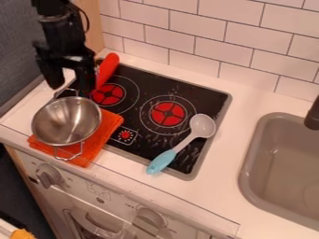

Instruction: Move the metal bowl between the burners.

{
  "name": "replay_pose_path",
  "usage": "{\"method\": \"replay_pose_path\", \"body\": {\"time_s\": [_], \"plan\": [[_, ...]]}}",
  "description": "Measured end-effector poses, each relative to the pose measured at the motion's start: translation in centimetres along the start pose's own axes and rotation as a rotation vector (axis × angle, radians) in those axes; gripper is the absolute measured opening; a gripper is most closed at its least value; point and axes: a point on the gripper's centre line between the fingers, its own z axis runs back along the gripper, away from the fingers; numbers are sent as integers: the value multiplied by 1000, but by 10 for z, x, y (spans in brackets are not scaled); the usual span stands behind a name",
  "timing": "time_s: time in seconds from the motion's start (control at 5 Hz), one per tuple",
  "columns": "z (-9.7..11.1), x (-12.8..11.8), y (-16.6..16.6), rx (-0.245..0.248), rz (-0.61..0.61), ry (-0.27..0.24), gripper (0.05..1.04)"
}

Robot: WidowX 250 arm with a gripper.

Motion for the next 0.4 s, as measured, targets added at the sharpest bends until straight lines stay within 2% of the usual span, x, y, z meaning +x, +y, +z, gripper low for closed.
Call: {"method": "replay_pose_path", "body": {"time_s": [0.2,0.4], "plan": [[-4,-21,-19,8,-37,-1,1000],[-24,-28,-29,43,-73,28,1000]]}}
